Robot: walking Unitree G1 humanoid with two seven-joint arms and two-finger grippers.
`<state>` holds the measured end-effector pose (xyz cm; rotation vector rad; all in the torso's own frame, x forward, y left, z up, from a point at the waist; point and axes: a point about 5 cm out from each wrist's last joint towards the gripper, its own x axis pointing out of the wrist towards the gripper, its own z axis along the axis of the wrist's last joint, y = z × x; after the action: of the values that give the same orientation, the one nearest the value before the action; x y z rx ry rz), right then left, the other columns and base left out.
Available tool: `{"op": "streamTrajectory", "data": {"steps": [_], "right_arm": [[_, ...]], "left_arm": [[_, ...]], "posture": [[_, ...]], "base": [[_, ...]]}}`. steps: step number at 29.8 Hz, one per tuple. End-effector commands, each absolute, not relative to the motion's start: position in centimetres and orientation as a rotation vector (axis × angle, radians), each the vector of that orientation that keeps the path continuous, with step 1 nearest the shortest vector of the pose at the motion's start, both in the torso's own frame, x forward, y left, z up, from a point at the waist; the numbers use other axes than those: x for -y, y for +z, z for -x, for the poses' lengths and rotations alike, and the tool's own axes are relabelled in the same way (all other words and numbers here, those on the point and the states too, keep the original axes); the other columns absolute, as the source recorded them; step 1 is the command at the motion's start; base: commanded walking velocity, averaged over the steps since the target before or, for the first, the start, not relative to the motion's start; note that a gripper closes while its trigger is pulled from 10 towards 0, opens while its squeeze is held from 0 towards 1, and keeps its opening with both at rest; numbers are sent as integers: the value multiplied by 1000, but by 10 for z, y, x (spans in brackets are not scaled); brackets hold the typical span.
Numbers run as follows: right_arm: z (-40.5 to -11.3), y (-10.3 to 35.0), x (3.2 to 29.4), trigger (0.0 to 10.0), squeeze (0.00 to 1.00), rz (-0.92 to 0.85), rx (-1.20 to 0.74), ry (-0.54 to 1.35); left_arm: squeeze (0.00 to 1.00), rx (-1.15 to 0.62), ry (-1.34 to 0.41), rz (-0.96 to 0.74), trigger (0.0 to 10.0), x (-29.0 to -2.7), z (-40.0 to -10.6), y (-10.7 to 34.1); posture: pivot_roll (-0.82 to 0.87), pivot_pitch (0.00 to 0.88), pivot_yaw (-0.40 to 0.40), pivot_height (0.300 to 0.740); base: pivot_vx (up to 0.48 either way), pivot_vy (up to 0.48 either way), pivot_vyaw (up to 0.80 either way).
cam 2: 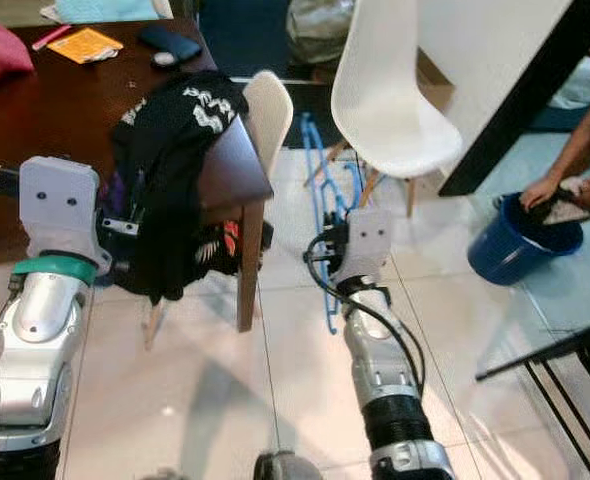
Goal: Hang hanger
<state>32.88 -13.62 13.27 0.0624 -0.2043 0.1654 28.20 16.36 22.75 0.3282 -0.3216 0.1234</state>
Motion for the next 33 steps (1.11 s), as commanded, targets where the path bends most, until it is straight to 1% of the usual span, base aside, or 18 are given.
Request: {"op": "streamTrajectory", "data": {"steps": [1, 12, 16, 24, 33], "right_arm": [[-327, 131, 136, 10000, 0, -57, 195, 169], [-327, 129, 136, 10000, 0, -41, 187, 165], [-327, 129, 137, 10000, 0, -34, 186, 165], [-327, 127, 138, 10000, 0, -26, 176, 163], [-326, 126, 139, 10000, 0, -29, 173, 159]], "left_arm": [[0, 317, 119, -317, 10000, -162, -281, 226], [0, 314, 116, -320, 10000, -161, -282, 225], [0, 304, 112, -311, 10000, -160, -282, 224], [0, 241, 70, -222, 10000, -150, -285, 218], [0, 259, 58, -234, 10000, -145, -285, 222]], "posture": [[91, 58, -47, 740], [90, 58, -45, 740], [88, 57, -46, 740], [86, 58, -44, 740], [86, 59, -42, 740]], "base": [[-394, 0, 0], [-380, 0, 0], [0, 0, 0], [0, 0, 800], [0, 0, 800]]}}
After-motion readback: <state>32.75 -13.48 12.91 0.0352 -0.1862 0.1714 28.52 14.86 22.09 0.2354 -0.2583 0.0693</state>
